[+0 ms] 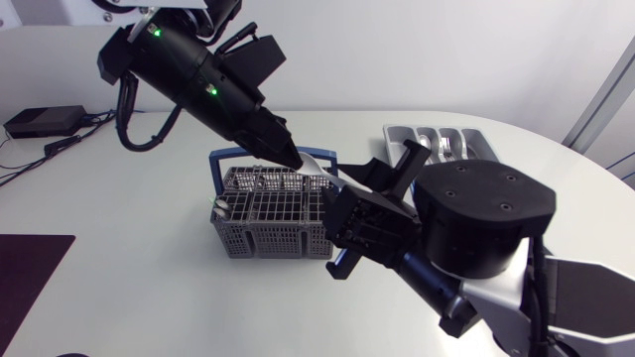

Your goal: Unload the cutlery basket into the drawer organizer.

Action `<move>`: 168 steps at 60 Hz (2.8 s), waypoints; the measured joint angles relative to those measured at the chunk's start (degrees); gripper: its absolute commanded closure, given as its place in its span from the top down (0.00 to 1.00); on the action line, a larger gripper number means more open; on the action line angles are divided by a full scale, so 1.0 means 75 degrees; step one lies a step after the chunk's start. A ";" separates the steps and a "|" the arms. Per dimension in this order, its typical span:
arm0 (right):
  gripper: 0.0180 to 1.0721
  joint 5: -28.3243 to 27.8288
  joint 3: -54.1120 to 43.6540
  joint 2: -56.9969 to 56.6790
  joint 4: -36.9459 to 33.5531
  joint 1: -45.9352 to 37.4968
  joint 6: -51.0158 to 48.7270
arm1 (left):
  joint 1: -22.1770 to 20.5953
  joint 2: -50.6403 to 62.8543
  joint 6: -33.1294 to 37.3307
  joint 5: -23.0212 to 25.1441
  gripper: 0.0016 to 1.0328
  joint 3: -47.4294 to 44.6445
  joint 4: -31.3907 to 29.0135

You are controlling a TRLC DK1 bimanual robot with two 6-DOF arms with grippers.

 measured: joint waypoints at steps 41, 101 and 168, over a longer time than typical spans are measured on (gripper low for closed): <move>0.21 0.0000 0.0000 0.0023 0.0000 -0.0003 -0.0003 | -0.0099 0.0020 0.0000 -0.0026 0.07 -0.0195 0.0175; 0.14 0.0085 -0.0003 0.0117 -0.0023 0.0055 0.0000 | -0.0198 0.0009 -0.0064 -0.0015 0.97 -0.0192 0.0175; 0.15 -0.7239 0.0152 -0.1320 -0.5123 -0.6904 -0.2212 | 0.1411 -0.2649 0.4485 -0.1361 0.96 -0.2699 0.1072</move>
